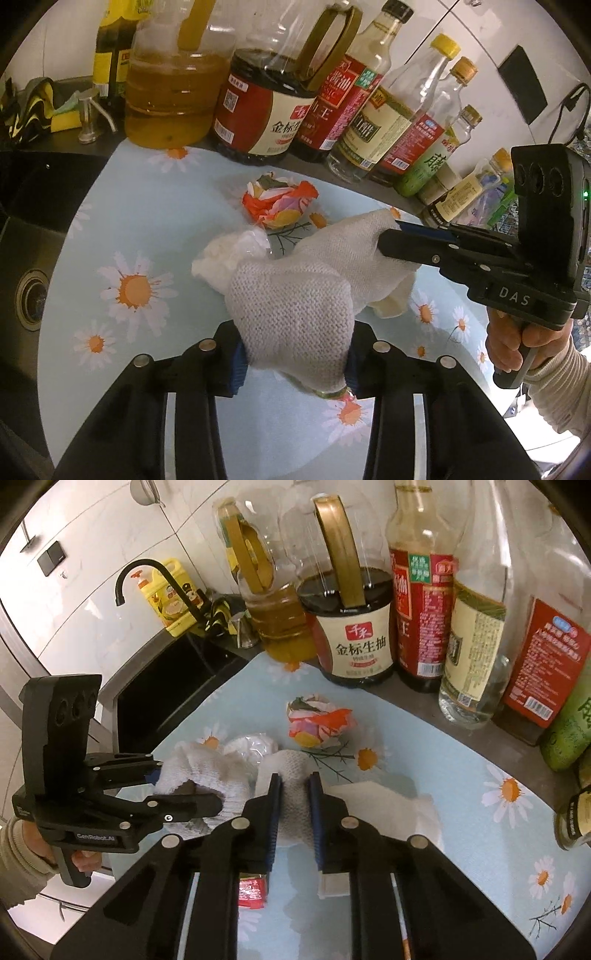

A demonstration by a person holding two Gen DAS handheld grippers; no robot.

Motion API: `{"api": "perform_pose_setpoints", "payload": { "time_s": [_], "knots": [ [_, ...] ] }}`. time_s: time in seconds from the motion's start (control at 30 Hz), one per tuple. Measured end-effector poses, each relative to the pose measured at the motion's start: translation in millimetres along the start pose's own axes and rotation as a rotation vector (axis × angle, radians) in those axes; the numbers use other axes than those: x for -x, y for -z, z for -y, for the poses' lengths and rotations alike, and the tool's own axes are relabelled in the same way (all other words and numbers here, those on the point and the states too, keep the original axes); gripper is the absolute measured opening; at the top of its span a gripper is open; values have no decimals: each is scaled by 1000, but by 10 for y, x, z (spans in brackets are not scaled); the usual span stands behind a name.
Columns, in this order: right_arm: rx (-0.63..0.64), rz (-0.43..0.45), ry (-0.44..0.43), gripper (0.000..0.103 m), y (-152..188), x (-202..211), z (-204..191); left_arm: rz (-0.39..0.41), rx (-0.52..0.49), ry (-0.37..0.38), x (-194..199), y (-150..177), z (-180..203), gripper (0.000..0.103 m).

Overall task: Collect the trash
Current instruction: 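Close the left tool on the white knit cloth while the right tool grasps another white cloth, then lift both white cloths off the table and carry them toward the bin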

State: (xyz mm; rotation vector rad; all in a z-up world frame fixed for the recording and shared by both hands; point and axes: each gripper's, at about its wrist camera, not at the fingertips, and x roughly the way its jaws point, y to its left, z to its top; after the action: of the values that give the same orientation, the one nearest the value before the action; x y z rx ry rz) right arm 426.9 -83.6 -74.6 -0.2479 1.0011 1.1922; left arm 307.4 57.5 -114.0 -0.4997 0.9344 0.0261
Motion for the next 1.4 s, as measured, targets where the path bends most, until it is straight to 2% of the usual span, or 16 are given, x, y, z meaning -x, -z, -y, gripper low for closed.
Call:
{"api": "perform_pose_setpoints", "payload": {
  "time_s": [0.37, 0.6, 1.1, 1.4],
  "knots": [
    [-36, 90, 74, 17, 99, 385, -287, 46, -43, 36, 411, 140, 10, 38],
    [-74, 131, 138, 17, 289, 630, -647, 64, -100, 73, 760, 333, -43, 38],
    [-183, 154, 236, 17, 1043, 898, -1564, 27, -203, 154, 1212, 987, -240, 38],
    [-214, 138, 232, 17, 1426, 861, -2061, 2, -220, 174, 1439, 1441, -363, 38]
  ]
}}
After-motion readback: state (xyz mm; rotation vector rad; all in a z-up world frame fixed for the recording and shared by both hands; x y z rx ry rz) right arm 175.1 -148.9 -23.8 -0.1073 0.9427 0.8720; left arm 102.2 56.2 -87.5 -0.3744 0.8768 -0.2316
